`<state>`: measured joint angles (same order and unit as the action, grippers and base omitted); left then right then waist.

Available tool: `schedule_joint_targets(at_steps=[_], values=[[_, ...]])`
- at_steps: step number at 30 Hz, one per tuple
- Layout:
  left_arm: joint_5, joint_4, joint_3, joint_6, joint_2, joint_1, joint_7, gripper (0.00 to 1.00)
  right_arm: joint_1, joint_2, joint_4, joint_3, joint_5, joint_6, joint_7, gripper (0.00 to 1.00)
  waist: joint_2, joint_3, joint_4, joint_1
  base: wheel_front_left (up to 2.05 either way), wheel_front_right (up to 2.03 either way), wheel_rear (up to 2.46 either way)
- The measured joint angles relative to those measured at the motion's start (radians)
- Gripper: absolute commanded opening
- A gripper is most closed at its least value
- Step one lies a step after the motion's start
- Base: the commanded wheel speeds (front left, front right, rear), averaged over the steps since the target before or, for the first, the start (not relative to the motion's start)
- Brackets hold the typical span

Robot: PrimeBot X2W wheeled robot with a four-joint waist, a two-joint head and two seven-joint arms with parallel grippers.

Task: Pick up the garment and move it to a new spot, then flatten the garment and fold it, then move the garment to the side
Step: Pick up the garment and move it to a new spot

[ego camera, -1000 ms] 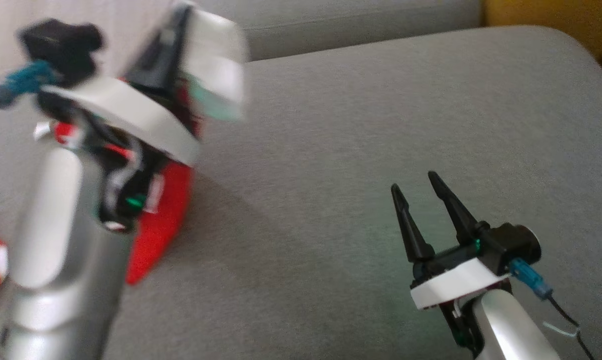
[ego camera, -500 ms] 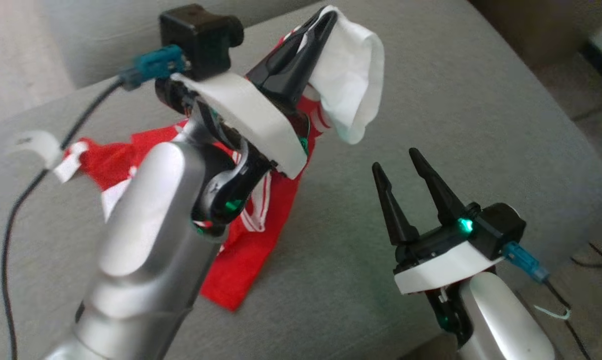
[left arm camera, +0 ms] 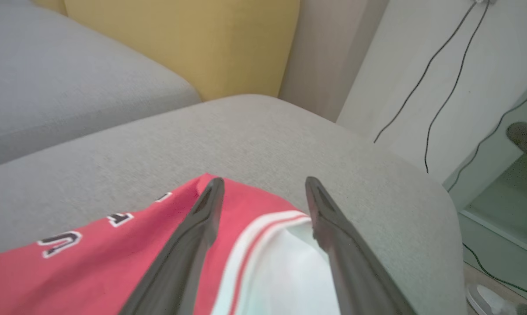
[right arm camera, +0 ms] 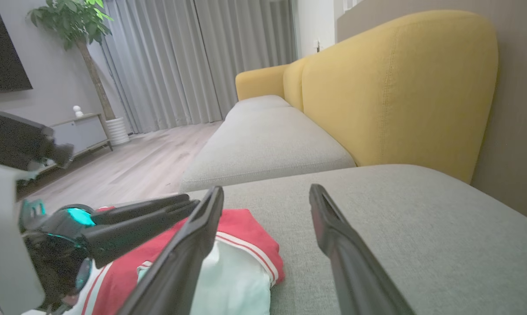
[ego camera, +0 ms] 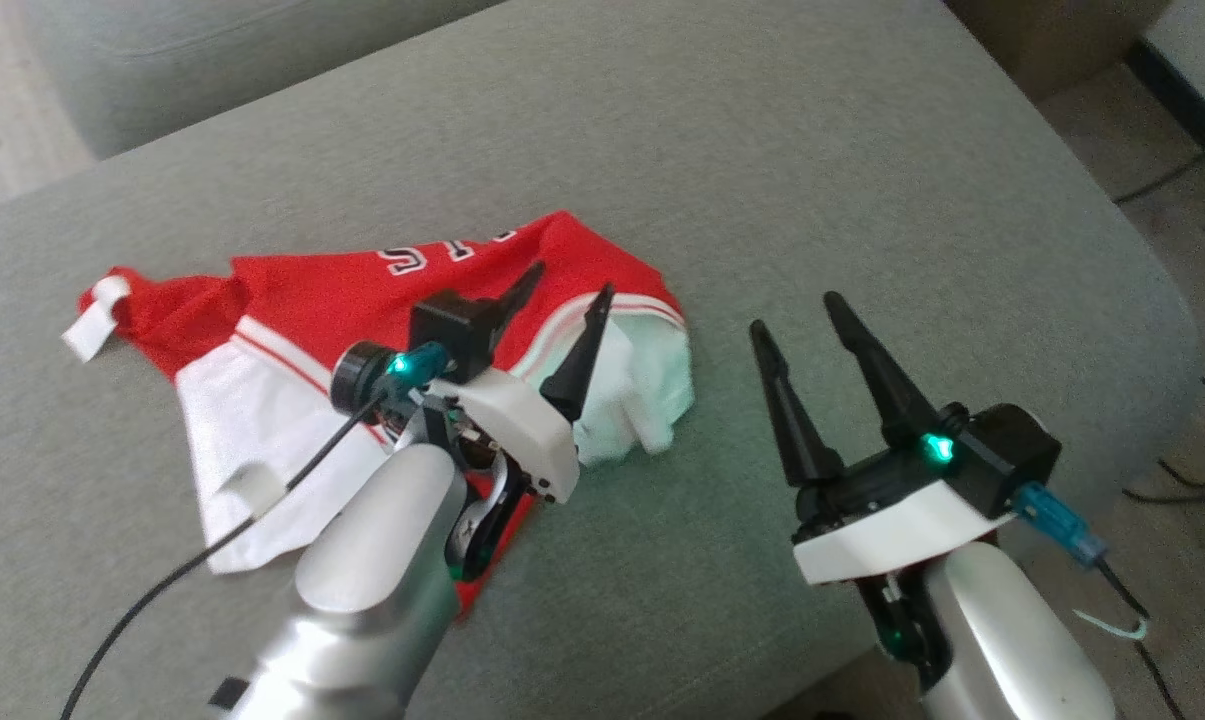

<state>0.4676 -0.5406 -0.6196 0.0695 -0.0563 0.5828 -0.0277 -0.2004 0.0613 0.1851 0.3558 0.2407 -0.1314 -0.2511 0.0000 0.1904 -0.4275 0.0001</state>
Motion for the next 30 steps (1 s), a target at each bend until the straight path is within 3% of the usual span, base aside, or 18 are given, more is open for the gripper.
schedule_joint_targets(at_steps=[8,15,20,26,30], values=[[-0.004,0.039,0.036,-0.063,-0.03,-0.141,0.219,1.0,0.04,-0.001,-0.008,-0.1,-0.093,0.0,0.0,1.0,0.0,-0.034,0.1,-0.0001,0.0,0.0,0.0],[-0.033,0.118,0.079,-0.124,-0.084,-0.31,0.276,1.0,0.086,-0.002,0.007,-0.183,-0.17,0.0,0.0,1.0,0.0,-0.067,0.193,-0.0002,0.0,0.0,0.0],[-0.08,0.185,0.151,-0.168,-0.092,-0.415,0.277,1.0,0.118,-0.005,0.032,-0.252,-0.235,0.0,0.0,1.0,0.0,-0.092,0.273,-0.0002,0.0,0.0,0.0],[-0.132,0.247,0.276,-0.173,-0.088,-0.547,0.28,1.0,0.172,-0.008,0.063,-0.286,-0.261,0.0,0.0,1.0,0.0,-0.125,0.351,-0.0002,0.0,0.0,0.0],[-0.173,0.269,0.349,-0.148,-0.083,-0.618,0.28,1.0,0.198,-0.012,0.077,-0.303,-0.269,0.0,0.0,1.0,0.0,-0.15,0.381,-0.0003,0.0,0.0,0.0]])
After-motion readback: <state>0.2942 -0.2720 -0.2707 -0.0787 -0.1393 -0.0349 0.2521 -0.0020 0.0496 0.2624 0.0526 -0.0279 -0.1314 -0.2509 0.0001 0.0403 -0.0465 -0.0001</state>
